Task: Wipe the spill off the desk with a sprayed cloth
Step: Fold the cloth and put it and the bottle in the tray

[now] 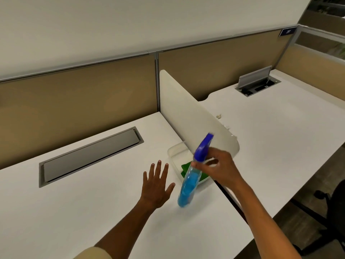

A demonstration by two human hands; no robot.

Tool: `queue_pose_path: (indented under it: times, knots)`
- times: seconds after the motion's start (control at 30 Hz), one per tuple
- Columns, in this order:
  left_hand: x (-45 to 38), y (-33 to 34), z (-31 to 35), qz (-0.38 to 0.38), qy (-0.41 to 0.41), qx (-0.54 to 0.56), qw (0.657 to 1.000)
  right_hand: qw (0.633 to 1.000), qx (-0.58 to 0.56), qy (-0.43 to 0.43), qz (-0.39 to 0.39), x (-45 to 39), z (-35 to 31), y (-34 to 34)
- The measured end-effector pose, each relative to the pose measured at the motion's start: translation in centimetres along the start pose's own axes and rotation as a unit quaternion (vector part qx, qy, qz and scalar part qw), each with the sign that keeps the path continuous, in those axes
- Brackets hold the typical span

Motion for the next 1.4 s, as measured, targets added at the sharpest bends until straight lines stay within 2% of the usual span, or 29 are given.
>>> queue_pose_path:
  times: [0.17, 0.47, 0.87, 1.07, 1.4]
  knots:
    - [-0.8, 0.5, 0.1, -0.017, 0.01, -0.02, 1.0, 0.993, 0.014, -0.028, 0.114, -4.6, -2.4, -0.2]
    - [-3.2, 1.2, 0.7, -0.047, 0.047, -0.025, 0.998, 0.984, 0.03, 0.046, 0.171, -12.2, 0.6, 2.8]
    - [-6.3, 2.7, 0.1, -0.073, 0.059, -0.017, 0.995, 0.975, 0.048, 0.126, 0.179, -14.6, 4.5, 7.2]
    - [-6.5, 3.0, -0.2, -0.086, 0.056, -0.019, 0.995, 0.974, 0.032, 0.139, 0.178, -14.4, 4.7, 8.0]
    - [-6.0, -0.4, -0.4, -0.053, 0.018, -0.047, 0.997, 0.971, 0.078, 0.175, 0.141, -11.5, 4.7, 9.2]
Point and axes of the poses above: each hand's wrist, its own x-axis away from the middle knuckle, its own y-axis out of the palm, z = x × y, the point moved 1 cm from there along -x, towards the middle knuckle, and after that the axes turned 3 degrees about y, right-handed, at the moved point
